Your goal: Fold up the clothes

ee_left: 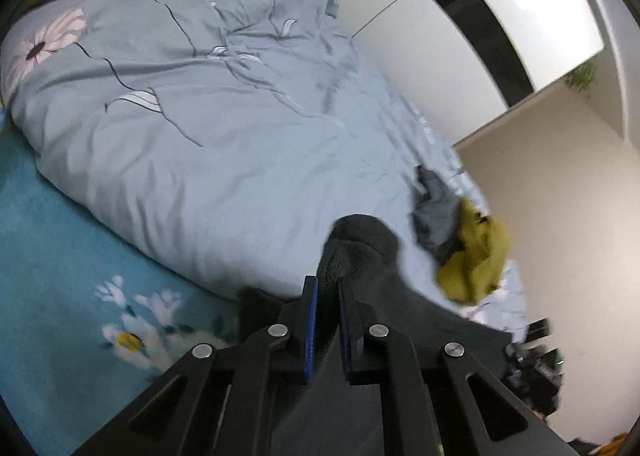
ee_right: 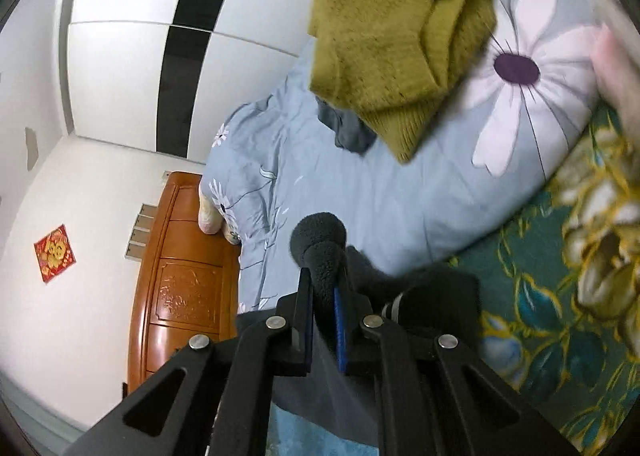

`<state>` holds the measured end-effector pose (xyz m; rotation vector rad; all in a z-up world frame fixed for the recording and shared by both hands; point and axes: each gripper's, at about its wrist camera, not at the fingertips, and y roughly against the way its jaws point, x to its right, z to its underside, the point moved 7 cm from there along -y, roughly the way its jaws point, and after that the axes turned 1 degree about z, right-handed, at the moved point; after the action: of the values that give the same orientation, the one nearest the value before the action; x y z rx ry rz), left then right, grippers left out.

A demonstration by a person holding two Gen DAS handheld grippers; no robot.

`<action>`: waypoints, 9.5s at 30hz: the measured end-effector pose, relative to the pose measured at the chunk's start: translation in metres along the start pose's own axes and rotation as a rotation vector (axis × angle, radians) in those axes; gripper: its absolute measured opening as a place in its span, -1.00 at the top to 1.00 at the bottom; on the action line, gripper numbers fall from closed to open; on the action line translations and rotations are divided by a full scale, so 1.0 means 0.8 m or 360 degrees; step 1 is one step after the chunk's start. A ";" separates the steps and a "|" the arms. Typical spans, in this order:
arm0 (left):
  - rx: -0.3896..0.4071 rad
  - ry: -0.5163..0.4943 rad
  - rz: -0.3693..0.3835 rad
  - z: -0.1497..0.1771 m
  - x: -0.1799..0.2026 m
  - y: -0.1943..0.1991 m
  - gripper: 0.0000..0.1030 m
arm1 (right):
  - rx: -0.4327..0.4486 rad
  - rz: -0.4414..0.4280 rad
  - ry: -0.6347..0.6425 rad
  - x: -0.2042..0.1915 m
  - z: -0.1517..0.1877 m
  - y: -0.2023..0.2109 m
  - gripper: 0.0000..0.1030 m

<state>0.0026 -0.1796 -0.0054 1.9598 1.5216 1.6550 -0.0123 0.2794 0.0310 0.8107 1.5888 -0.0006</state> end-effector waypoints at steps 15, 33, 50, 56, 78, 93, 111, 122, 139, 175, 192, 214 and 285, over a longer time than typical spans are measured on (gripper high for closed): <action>-0.0051 0.0030 -0.0106 -0.010 -0.033 -0.055 0.80 | -0.0070 0.0256 -0.0118 0.093 -0.009 -0.052 0.83; -0.0167 0.0065 -0.0214 0.012 -0.037 -0.031 0.08 | -0.0162 0.0424 -0.0094 0.105 0.010 -0.058 0.75; 0.0147 -0.0361 -0.0328 0.120 0.035 0.080 -1.00 | 0.0037 0.0948 0.0764 0.022 0.103 0.044 -1.00; 0.0329 -0.0548 -0.0401 0.130 0.069 0.128 -1.00 | 0.0279 0.1014 0.0908 -0.022 0.113 0.098 -1.00; -0.0050 0.0092 -0.0243 0.163 -0.052 0.107 -1.00 | -0.0004 0.0422 0.0397 0.044 0.165 0.093 -0.99; -0.0280 0.0633 -0.0012 0.204 -0.122 0.017 -1.00 | -0.0163 0.0204 -0.0313 0.159 0.186 0.029 -1.00; -0.0271 0.0448 0.0195 0.151 -0.068 -0.063 -0.78 | -0.0150 0.0142 -0.0286 0.131 0.171 -0.049 -0.69; -0.0256 0.0271 0.0177 0.104 -0.044 -0.121 -0.76 | -0.0098 0.0036 -0.0307 0.132 0.127 -0.097 -0.19; -0.0297 0.0063 -0.0289 0.098 0.020 -0.108 0.12 | -0.0205 0.0166 -0.0323 0.100 0.117 -0.099 0.14; -0.0175 -0.0799 0.0548 0.208 0.569 0.023 0.20 | 0.0336 -0.0069 0.0338 -0.083 -0.012 0.447 0.21; -0.0307 -0.0692 0.0763 0.307 0.701 -0.121 0.21 | 0.0375 0.0191 0.0280 0.034 -0.190 0.599 0.21; -0.0315 -0.0634 0.0627 0.359 0.627 -0.177 0.23 | 0.0346 0.0136 0.0049 0.192 -0.197 0.559 0.20; -0.0350 -0.1214 0.0181 0.396 0.531 -0.130 -1.00 | 0.0467 0.1054 0.0544 0.120 0.051 0.427 -0.67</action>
<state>0.1427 0.3350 0.0794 2.1967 0.9105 0.8619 0.1946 0.5644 0.0903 1.6067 1.5814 0.4072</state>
